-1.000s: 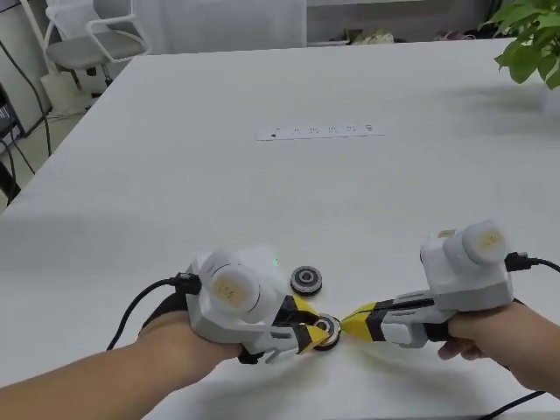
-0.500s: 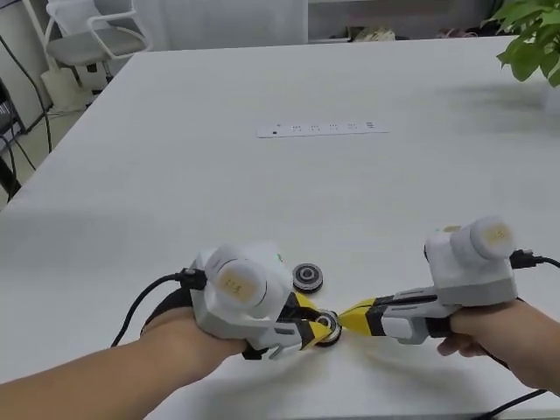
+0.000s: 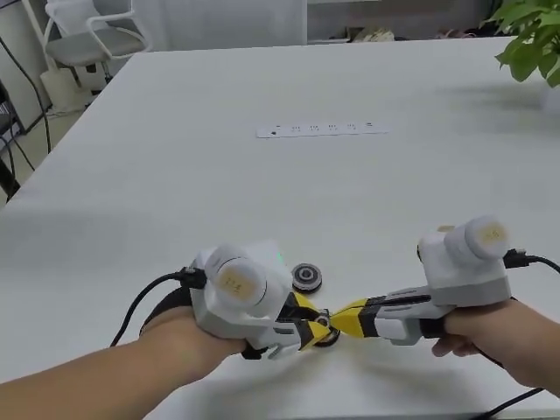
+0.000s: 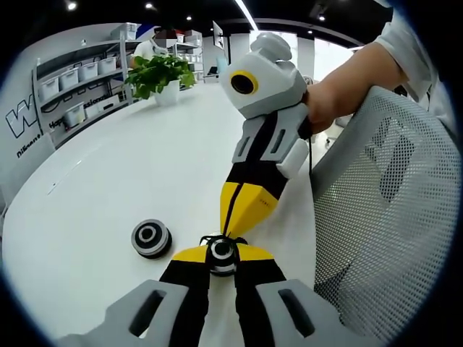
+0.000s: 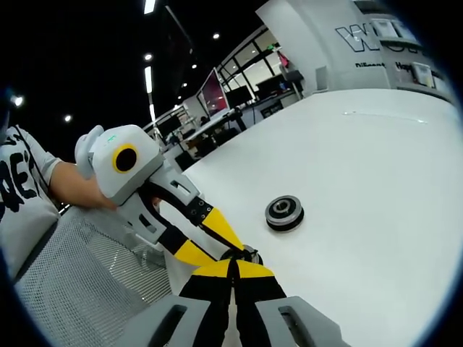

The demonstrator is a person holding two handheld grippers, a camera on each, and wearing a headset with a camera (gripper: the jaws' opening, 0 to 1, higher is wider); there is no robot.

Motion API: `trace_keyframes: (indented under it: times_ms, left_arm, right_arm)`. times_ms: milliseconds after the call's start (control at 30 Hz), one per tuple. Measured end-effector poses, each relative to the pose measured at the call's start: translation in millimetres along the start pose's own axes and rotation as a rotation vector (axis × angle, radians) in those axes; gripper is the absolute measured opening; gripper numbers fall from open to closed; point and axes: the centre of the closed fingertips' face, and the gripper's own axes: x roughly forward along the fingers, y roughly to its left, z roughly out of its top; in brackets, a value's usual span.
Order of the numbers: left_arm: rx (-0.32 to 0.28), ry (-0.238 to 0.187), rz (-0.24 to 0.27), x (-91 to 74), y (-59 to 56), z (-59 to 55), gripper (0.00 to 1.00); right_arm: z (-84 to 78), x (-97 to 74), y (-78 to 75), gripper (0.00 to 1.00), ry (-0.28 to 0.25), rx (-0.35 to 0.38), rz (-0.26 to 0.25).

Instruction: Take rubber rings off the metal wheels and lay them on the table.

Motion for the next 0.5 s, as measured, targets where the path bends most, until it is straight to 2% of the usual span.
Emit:
trace_keyframes:
  times_ms: [367,400,433,467,500]
  left_arm:
    - [-0.001,-0.002,0.003,-0.3,-0.4,-0.2,0.07]
    - [-0.002,-0.003,0.004,-0.3,-0.2,-0.3,0.07]
    - [-0.002,-0.003,0.004,-0.3,-0.2,-0.3,0.07]
    - [-0.002,-0.003,0.004,-0.3,-0.3,-0.3,0.07]
    - [-0.002,-0.002,0.003,-0.4,-0.5,-0.8,0.07]
  right_arm:
    - [0.3,-0.8,1.6,0.0,-0.007,0.008,0.01]
    - [0.4,-0.7,3.5,0.0,-0.007,0.01,0.02]
    - [0.5,0.1,15.1,0.0,-0.009,0.025,0.079]
    - [0.9,0.5,14.3,0.0,-0.011,0.016,0.063]
    - [2.3,0.5,10.9,0.0,-0.014,-0.033,0.047]
